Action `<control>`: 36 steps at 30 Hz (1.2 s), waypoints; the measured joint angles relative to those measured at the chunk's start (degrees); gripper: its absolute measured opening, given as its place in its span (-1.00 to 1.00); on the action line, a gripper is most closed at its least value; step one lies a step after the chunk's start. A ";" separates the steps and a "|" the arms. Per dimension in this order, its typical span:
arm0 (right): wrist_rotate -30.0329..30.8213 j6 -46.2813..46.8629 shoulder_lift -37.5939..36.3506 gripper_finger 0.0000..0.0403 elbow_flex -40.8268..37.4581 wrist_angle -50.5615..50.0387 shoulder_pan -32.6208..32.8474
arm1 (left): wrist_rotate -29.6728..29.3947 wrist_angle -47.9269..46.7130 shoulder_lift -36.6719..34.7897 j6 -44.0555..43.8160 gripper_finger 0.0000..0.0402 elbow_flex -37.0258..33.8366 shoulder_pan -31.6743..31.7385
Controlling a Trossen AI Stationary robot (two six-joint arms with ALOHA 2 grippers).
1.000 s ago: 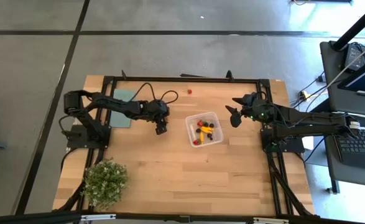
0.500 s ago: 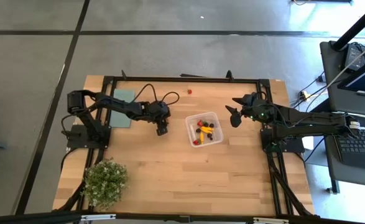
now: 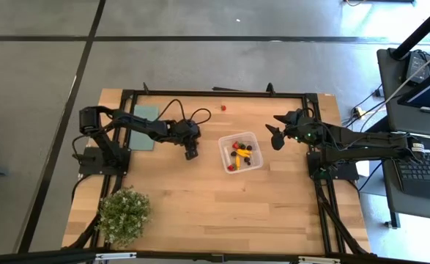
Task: Pick and placing Produce into tupperware
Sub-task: Put the left strawberry into the transparent bin
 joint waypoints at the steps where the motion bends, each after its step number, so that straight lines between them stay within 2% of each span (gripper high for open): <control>1: 0.00 0.00 0.00 0.32 0.00 0.00 0.01 | -0.08 0.00 0.00 -0.55 -0.61 0.00 -0.02; 5: 0.00 0.00 0.00 0.32 0.00 -0.02 0.00 | -0.81 0.30 -0.54 -4.36 -0.60 0.03 -0.40; 8: 0.00 0.00 0.00 0.32 0.00 -0.02 0.01 | -0.87 0.45 -2.08 -4.79 -0.58 2.78 -0.75; 17: 0.00 0.15 -0.02 0.32 0.00 0.07 0.01 | 1.11 1.33 -3.52 -1.56 -0.61 20.92 -5.14; 24: 0.00 0.24 0.00 0.32 0.00 0.13 0.01 | 1.45 1.19 2.16 0.26 -0.60 30.37 -9.12; 30: -0.02 1.79 0.00 0.32 0.00 0.15 0.01 | 2.99 0.37 11.43 -0.99 -0.59 34.51 -11.01; 36: -0.02 1.92 0.00 0.32 0.00 0.04 0.01 | 6.14 0.53 17.20 -4.52 -0.54 36.35 -11.00</control>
